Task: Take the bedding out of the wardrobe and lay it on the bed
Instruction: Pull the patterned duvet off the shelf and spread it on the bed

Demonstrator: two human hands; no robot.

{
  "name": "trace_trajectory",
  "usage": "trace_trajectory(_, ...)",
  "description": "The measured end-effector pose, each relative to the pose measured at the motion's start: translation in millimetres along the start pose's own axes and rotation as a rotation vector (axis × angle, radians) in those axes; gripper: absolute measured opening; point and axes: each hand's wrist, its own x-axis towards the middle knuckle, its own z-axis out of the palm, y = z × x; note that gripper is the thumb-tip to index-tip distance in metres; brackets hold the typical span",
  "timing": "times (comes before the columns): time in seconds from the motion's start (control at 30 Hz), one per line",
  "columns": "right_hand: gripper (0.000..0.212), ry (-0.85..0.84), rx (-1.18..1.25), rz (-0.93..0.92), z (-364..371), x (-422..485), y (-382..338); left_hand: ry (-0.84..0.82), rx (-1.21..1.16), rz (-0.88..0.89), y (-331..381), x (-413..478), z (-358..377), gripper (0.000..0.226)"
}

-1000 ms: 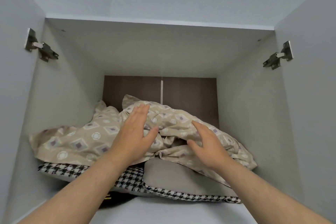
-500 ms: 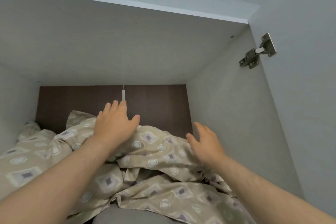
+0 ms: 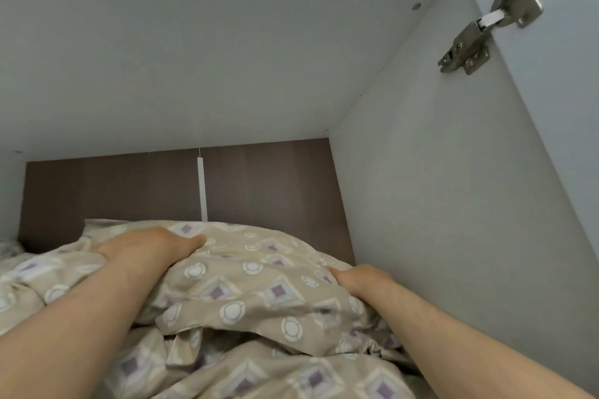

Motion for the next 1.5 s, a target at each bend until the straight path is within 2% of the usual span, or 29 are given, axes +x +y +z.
trace_trajectory(0.07,0.087,0.004,-0.025,-0.007,5.1,5.6,-0.4,-0.014,0.018,0.001,-4.4,9.3,10.4,0.123)
trace_trajectory(0.1,0.086,0.015,-0.03,-0.006,8.2,7.5,0.9,0.009,0.027,0.005,-6.0,11.2,14.7,0.117)
trace_trajectory(0.2,0.077,0.092,0.057,0.0,20.9,12.9,7.3,0.125,0.008,0.059,-11.1,9.8,24.6,0.078)
trace_trajectory(0.27,0.067,0.167,0.143,-0.017,26.7,11.0,10.3,0.193,-0.12,0.118,-16.9,8.1,30.1,0.051)
trace_trajectory(0.43,0.043,0.368,0.255,-0.112,14.0,-13.1,3.8,0.315,-0.439,0.229,-39.2,-1.8,32.7,0.026)
trace_trajectory(0.57,0.036,0.533,0.288,-0.205,-10.8,-40.5,-2.9,0.445,-0.685,0.271,-54.0,-16.6,11.6,0.033)
trace_trajectory(0.7,0.042,0.671,0.312,-0.237,-36.0,-80.1,-10.8,0.559,-0.839,0.327,-71.5,-35.2,-12.3,0.043)
trace_trajectory(1.07,0.046,0.874,0.285,-0.274,-78.5,-199.0,-9.1,0.654,-1.024,0.415,-116.6,-92.4,-58.7,0.045)
trace_trajectory(1.3,0.045,0.884,0.254,-0.317,-115.7,-275.4,-7.9,0.639,-1.022,0.383,-153.2,-148.8,-99.9,0.044)
trace_trajectory(1.5,0.044,0.788,0.304,-0.374,-131.1,-350.3,14.4,0.633,-0.974,0.302,-196.8,-231.2,-121.8,0.044)
